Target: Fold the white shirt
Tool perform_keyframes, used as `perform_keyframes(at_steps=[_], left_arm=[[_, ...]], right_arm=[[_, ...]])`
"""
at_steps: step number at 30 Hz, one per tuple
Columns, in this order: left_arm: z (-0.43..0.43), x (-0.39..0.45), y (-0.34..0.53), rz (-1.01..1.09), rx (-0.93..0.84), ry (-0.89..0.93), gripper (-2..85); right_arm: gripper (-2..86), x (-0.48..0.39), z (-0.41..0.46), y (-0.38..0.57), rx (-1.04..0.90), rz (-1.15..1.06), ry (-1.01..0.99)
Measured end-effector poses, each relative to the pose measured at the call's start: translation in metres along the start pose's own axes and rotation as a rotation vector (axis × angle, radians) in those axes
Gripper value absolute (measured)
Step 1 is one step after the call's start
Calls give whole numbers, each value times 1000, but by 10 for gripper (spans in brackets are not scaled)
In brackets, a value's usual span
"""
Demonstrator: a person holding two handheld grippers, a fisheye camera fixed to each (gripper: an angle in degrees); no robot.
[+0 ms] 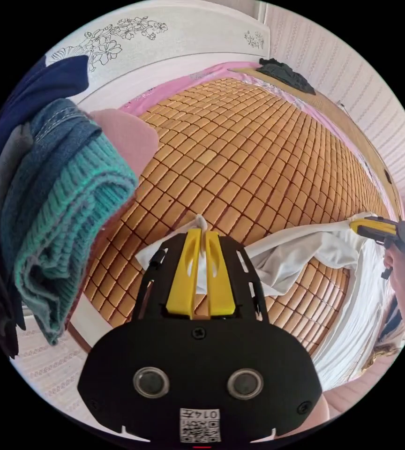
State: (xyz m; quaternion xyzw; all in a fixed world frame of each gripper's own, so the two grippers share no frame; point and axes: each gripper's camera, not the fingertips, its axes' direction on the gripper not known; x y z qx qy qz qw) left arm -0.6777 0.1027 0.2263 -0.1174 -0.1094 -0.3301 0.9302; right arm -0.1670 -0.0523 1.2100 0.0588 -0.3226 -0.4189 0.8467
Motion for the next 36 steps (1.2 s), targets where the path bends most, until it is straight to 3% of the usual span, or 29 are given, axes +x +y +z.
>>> perform_keyframes(at_steps=[3,5,14,19,24,26,32,36], left_arm=[[-55,-30,36,-3,311,70,-6],[-76,-49,59,-7,352,112,-7],[-39,-117,133,-281,235,314,-3],[-22,-124,155,-390,176,316,20],[-16,-146,173,-651,79,290,35],[-21,-139,157,-599,130,278,29],[8,-89,81,-371,9,127,58],[19,-73,64,-249,-49,104,5]], right_arm=[[0,3,-14,-1,53,25,5],[0,7,-19,-4,64,45,-13],[-1,3,-29,-24,42,52,-38],[-1,-7,-31,-31,-32,11,6],[-1,-13,-49,-28,-32,-11,16],[-1,-15,-56,-27,-30,-15,17],[-1,-23,-80,-27,-23,-19,37],[-1,-27,-101,-28,-18,-33,52]])
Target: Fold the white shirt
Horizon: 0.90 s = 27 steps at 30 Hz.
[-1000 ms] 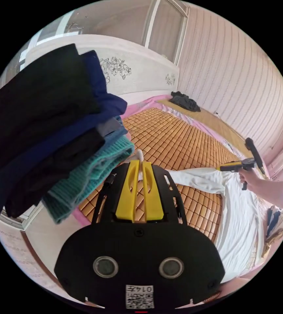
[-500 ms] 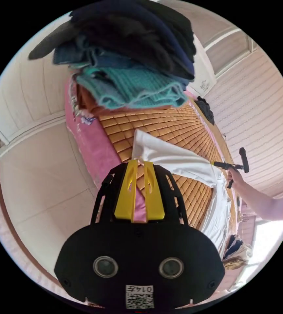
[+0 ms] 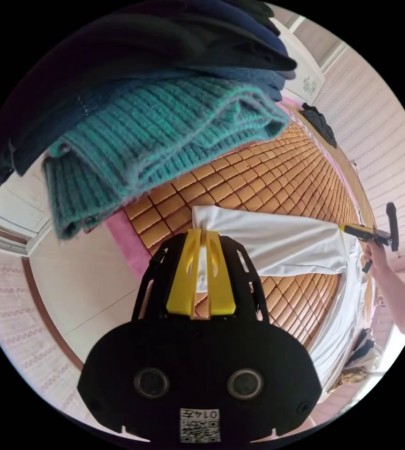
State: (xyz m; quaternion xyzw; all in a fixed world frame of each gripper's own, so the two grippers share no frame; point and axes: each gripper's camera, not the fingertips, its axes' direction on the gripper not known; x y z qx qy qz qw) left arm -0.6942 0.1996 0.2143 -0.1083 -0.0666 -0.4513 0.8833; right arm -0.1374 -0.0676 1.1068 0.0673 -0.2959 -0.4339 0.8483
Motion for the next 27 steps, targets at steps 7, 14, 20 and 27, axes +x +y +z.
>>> perform_keyframes(at_steps=[7,14,20,27], left_arm=[[-5,45,-25,149,110,-178,-7],[14,55,-38,-21,84,-97,24],[-16,100,21,55,206,-76,63],[3,218,66,639,-256,243,45]], right_arm=[[-1,5,-34,-8,11,5,-1],[6,23,-79,-14,29,71,-50],[24,62,-174,59,235,257,-74],[23,49,-229,265,87,522,-104]])
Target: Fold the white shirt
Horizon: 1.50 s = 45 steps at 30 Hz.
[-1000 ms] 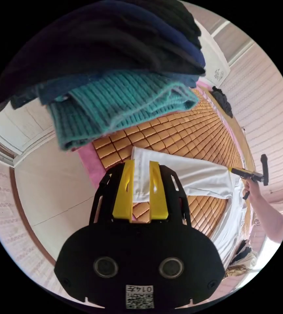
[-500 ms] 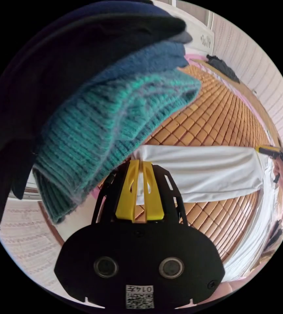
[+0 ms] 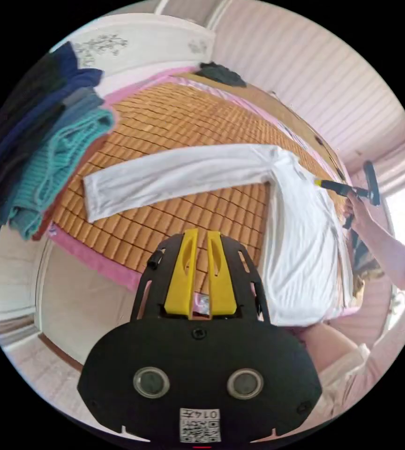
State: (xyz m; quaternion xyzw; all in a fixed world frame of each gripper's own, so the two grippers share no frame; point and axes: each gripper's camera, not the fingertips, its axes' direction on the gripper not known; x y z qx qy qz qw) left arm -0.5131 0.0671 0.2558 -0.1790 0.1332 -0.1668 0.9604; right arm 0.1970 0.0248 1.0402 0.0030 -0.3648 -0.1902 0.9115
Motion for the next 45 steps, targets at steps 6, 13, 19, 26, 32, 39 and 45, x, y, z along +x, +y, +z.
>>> perform_keyframes(at_steps=[6,13,19,26,32,39,45], left_arm=[[52,61,-25,271,-265,-18,62],[76,89,-33,337,-337,-90,69],[89,104,-47,387,-377,-73,59],[94,119,-51,469,-388,-144,-8],[96,123,-55,451,-404,-131,-10],[85,115,-52,397,-378,-104,0],[86,128,-25,482,-358,-86,49]], right_arm=[[59,13,-20,168,-338,241,88],[94,22,-30,242,-419,495,57],[44,19,-58,243,-396,497,18],[11,-17,-61,240,-467,293,124],[40,-27,-83,247,-452,260,107],[37,-24,-121,271,-337,252,75],[73,-60,-89,288,-376,209,65]])
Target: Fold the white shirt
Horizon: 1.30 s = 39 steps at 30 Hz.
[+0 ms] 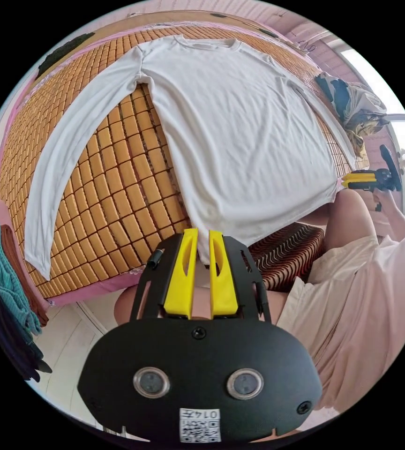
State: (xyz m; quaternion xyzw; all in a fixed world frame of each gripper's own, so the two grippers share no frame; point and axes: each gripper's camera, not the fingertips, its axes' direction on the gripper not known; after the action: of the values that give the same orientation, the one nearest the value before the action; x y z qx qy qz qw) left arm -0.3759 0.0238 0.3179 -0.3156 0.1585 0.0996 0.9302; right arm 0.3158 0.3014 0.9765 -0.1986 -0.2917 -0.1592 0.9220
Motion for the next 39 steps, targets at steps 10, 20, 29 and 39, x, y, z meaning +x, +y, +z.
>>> perform_keyframes(at_steps=[10,20,29,39], left_arm=[[38,10,30,49,-59,-78,0],[-13,-21,127,-158,338,-17,-9],[-21,-100,221,-768,768,-324,33],[13,-191,294,-1104,959,-125,62]], right_arm=[[4,-34,49,24,42,11,2],[-4,-70,44,100,288,173,138],[-9,-215,34,39,524,-261,232],[18,-436,69,-46,588,-925,238]])
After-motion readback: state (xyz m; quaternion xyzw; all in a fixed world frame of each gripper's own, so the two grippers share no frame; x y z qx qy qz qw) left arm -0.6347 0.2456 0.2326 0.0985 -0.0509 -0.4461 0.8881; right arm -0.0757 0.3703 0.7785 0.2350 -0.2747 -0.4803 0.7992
